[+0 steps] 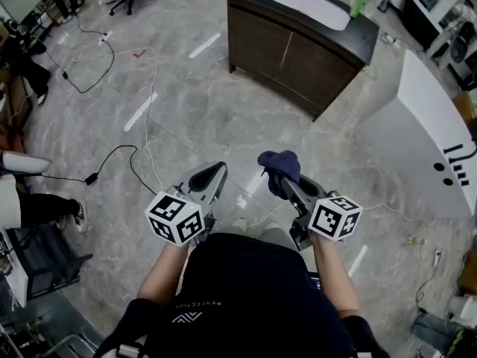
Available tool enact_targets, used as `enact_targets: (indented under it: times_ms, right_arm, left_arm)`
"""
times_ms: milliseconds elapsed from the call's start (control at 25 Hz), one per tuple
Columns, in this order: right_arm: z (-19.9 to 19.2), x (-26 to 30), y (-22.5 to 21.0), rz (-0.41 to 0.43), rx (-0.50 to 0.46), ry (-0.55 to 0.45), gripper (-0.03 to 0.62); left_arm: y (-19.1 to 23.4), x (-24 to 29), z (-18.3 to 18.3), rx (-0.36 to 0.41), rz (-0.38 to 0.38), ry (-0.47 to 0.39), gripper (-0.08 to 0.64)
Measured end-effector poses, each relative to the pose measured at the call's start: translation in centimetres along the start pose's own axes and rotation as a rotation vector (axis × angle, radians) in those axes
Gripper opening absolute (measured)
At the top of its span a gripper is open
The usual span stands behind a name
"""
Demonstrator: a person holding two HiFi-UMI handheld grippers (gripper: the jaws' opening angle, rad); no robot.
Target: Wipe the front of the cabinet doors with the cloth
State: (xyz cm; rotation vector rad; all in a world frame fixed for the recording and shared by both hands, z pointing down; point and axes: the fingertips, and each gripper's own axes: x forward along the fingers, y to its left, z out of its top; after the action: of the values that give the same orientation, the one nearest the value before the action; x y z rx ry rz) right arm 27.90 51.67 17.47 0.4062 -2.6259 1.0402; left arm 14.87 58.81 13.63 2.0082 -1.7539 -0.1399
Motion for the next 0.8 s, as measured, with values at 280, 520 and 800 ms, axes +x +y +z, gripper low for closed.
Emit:
enact_targets:
  times_ms: [280, 520, 800]
  right_arm:
    - [0.8, 0.8, -0.2, 0.002, 0.012, -0.019, 0.086]
    - [1.6, 3.5, -0.8, 0.040, -0.011, 0.028, 0.086]
    - [4.4, 7.4, -2.3, 0.095, -0.004, 0.089, 0.086]
  left_arm:
    - [1.4, 0.3, 1.1, 0.024, -0.003, -0.018, -0.002]
    - [3.0, 1.0, 1.9, 0.021, 0.034, -0.046, -0.002]
    - [5.5, 4.0, 3.4, 0.007, 0.088, -0.030, -0.002]
